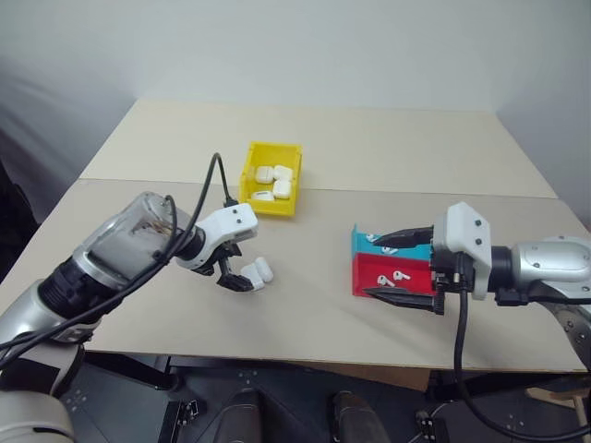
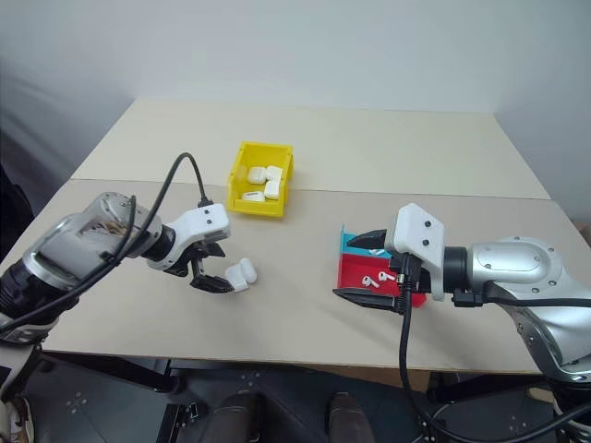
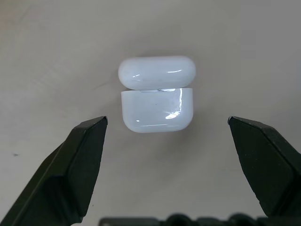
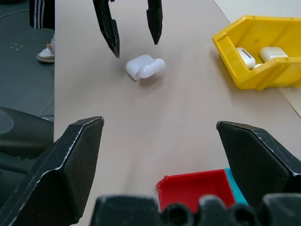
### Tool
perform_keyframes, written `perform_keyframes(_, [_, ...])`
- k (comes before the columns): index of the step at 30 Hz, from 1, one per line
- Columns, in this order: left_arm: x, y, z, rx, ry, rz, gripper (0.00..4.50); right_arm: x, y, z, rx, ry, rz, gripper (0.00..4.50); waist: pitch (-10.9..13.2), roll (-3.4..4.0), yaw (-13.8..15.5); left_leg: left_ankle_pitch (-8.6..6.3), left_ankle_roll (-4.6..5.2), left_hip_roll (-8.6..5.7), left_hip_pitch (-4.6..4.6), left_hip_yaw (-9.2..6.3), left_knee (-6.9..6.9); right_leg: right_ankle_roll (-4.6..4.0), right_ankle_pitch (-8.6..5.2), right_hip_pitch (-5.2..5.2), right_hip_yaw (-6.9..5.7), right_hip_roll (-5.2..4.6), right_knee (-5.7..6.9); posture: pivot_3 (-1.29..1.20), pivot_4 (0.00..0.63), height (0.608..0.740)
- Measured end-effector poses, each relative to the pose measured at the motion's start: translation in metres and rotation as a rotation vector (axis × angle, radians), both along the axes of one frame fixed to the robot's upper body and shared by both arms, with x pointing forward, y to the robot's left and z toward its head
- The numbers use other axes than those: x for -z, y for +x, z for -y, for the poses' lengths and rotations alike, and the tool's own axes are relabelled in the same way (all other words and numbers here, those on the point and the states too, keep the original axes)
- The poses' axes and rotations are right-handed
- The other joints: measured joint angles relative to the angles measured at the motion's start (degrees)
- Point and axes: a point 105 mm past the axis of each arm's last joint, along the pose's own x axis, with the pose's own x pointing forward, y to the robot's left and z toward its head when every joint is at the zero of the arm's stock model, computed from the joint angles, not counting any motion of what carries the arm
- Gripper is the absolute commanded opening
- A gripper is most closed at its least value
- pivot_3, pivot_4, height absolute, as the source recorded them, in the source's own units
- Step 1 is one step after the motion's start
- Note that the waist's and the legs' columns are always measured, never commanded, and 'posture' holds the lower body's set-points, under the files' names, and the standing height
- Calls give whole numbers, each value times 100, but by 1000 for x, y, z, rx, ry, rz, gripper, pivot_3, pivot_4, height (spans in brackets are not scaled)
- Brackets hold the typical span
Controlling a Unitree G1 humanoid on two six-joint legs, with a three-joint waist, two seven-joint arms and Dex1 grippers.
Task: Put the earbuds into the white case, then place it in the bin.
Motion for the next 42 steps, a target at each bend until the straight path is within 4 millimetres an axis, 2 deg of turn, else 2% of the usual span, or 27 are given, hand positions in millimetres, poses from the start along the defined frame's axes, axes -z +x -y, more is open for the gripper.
perform_keyframes(10, [11, 3, 13, -1, 53, -2, 4477, -1, 1, 0, 5, -2, -6, 4500, 0, 0, 6, 0, 0, -1, 0, -2, 2, 0, 0, 2, 0, 1, 2, 0, 150, 740])
perform_keyframes(27, [27, 15, 20, -33, 99, 20, 4477, -2, -1, -2, -9, 10, -13, 4500, 0, 0, 4, 0, 0, -1, 1, -4, 3, 0, 1, 2, 0, 1, 4, 0, 150, 740])
perform_keyframes(30, [27, 16, 20, -30, 104, 25, 3912, -3, -2, -3, -12, 13, -10, 4500, 0, 0, 5, 0, 0, -1, 1, -4, 3, 0, 1, 2, 0, 1, 4, 0, 150, 740])
perform_keyframes(33, [29, 15, 19, -21, 102, 26, 2986, -4, -2, -4, -10, 16, -6, 4500, 0, 0, 4, 0, 0, -1, 0, -4, 3, 0, 1, 1, 0, 1, 4, 0, 150, 740])
perform_keyframes(34, [29, 15, 19, -19, 101, 28, 2803, -4, -2, -5, -10, 17, -5, 4500, 0, 0, 4, 0, 0, -1, 1, -4, 3, 0, 1, 2, 0, 1, 4, 0, 150, 740])
perform_keyframes(39, [29, 14, 17, -22, 52, 50, 2801, -4, -2, -5, -7, 18, -4, 4500, 0, 0, -5, 0, 0, 0, 1, -3, 3, -1, 2, 2, 1, 0, 5, 0, 150, 740])
perform_keyframes(42, [25, 13, 16, -22, -85, 116, 2801, -4, -2, -4, -3, 19, -4, 4500, 0, 0, -20, 0, 1, 1, 1, -4, 2, -20, 13, 1, 0, 0, 6, 0, 150, 740])
